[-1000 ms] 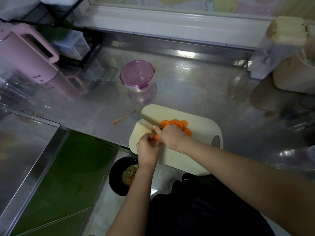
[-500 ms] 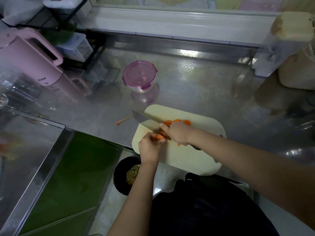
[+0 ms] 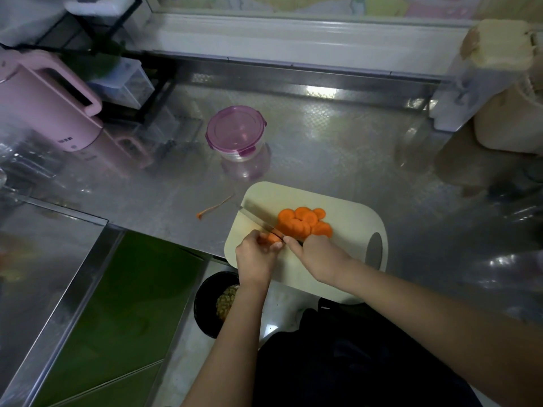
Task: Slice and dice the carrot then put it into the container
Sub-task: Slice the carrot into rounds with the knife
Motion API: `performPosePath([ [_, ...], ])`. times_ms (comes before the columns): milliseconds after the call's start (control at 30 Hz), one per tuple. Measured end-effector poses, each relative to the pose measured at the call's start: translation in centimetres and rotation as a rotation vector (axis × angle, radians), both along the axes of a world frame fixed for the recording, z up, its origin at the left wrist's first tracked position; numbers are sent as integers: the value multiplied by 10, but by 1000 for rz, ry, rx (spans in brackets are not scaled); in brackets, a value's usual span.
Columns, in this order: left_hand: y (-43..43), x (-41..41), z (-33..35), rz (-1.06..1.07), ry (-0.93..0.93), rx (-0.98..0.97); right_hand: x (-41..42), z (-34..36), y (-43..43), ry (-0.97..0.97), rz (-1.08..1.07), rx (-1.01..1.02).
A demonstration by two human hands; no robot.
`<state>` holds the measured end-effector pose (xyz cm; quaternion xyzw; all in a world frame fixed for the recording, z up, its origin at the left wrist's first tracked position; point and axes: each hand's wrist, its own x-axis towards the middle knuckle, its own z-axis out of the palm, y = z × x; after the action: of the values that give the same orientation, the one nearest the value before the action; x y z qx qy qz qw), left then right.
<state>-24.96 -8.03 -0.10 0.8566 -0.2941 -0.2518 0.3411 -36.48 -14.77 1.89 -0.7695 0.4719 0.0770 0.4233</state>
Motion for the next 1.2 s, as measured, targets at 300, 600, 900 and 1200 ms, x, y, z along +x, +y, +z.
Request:
performPosePath([
  [300, 0, 1, 0, -9, -20, 1, 24, -2, -8, 7, 35, 16],
  [600, 1, 3, -5, 8, 20, -9, 19, 0, -18, -25, 9, 32],
  [900, 1, -1, -2, 71, 79, -39, -1, 7, -27, -172, 0, 37],
  [1200, 1, -4, 3, 71, 75, -25, -7, 18, -21, -170, 36, 23],
])
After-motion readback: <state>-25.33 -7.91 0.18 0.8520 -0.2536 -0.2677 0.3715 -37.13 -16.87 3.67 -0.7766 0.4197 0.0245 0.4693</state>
